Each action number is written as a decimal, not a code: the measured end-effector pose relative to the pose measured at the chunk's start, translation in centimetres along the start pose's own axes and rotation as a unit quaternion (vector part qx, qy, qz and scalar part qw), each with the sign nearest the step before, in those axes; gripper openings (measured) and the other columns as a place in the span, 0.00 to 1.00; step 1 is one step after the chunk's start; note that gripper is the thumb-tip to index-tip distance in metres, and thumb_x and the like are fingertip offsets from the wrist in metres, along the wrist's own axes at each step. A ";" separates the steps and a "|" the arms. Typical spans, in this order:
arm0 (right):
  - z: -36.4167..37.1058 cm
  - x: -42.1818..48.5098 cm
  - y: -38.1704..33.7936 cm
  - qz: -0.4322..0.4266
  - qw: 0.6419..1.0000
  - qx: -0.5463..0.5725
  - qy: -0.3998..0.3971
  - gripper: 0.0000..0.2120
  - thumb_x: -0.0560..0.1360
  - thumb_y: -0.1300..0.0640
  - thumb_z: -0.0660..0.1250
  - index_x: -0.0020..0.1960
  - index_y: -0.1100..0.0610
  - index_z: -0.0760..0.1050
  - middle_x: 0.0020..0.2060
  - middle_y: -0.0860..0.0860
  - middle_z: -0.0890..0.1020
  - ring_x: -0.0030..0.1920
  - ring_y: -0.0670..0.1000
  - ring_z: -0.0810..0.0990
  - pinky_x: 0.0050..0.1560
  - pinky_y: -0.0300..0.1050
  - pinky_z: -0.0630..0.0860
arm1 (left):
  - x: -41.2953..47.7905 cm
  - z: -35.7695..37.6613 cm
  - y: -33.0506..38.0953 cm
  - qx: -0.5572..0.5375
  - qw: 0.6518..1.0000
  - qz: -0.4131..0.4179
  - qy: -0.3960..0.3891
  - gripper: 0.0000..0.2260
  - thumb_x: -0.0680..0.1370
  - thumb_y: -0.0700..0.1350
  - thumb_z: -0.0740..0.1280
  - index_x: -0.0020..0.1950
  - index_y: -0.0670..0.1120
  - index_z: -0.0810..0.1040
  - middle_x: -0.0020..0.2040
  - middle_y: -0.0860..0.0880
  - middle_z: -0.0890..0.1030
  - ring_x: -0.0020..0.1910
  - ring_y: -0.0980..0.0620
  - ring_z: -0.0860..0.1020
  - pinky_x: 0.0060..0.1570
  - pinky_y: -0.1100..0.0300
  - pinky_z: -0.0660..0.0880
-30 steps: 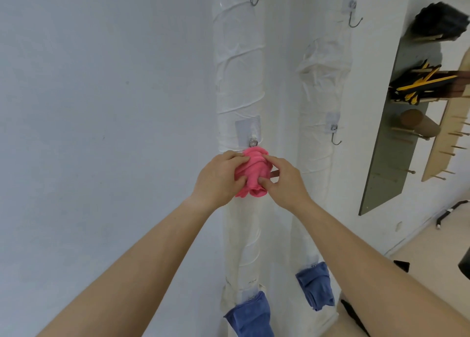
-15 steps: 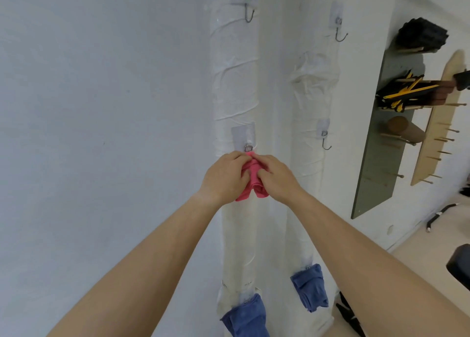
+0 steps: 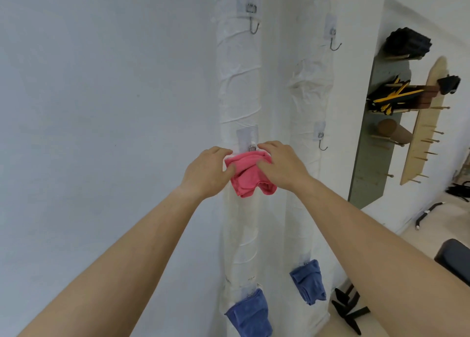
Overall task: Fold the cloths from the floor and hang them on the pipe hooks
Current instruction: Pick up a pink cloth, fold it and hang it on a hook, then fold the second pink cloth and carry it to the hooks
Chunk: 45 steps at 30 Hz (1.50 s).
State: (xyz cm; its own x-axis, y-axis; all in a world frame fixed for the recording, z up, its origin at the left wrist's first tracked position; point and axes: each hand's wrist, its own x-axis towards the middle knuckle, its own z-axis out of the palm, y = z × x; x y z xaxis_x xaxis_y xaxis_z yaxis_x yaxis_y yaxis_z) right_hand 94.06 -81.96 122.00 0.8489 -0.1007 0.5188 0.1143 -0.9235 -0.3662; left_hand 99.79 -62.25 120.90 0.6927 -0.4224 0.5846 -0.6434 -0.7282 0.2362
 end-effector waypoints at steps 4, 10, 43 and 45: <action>0.0 -1.4 -3.0 -0.021 0.997 -0.079 -0.006 0.26 0.75 0.53 0.61 0.73 0.52 0.68 0.70 0.50 0.70 0.67 0.57 0.67 0.64 0.54 0.70 | -2.1 -1.7 -1.8 0.020 0.999 -0.024 -0.015 0.22 0.81 0.56 0.60 0.74 0.50 0.70 0.72 0.52 0.71 0.71 0.50 0.69 0.66 0.50 0.71; 4.0 -4.5 -8.9 -0.073 0.985 -0.152 -0.018 0.24 0.75 0.50 0.60 0.70 0.52 0.70 0.67 0.51 0.73 0.68 0.57 0.70 0.65 0.56 0.69 | -7.8 -2.5 -5.6 0.045 0.995 -0.075 -0.048 0.22 0.81 0.56 0.59 0.73 0.50 0.70 0.70 0.51 0.73 0.69 0.50 0.72 0.61 0.49 0.74; 33.0 -53.5 -28.9 -0.364 0.742 -0.055 -0.561 0.26 0.78 0.45 0.61 0.72 0.55 0.65 0.69 0.57 0.69 0.69 0.61 0.66 0.62 0.57 0.69 | -77.4 -4.7 -3.5 0.107 0.696 -0.662 -0.257 0.24 0.79 0.54 0.62 0.73 0.45 0.68 0.68 0.43 0.71 0.65 0.41 0.72 0.59 0.45 0.74; 32.6 -56.6 -30.3 -0.379 0.722 -0.048 -0.576 0.26 0.78 0.46 0.61 0.72 0.55 0.66 0.69 0.56 0.68 0.69 0.60 0.66 0.63 0.57 0.69 | -80.6 -6.0 -1.9 0.108 0.675 -0.687 -0.246 0.24 0.80 0.54 0.62 0.73 0.45 0.68 0.69 0.43 0.71 0.66 0.41 0.72 0.59 0.46 0.74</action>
State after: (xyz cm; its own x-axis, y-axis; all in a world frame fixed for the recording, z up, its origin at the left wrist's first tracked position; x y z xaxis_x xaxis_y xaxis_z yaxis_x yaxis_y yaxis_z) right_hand 59.38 -36.20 78.60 0.4333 0.7716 -0.4658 0.7830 -0.5782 -0.2293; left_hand 43.27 -23.57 78.02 0.6452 0.6430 -0.4126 0.7430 -0.6539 0.1429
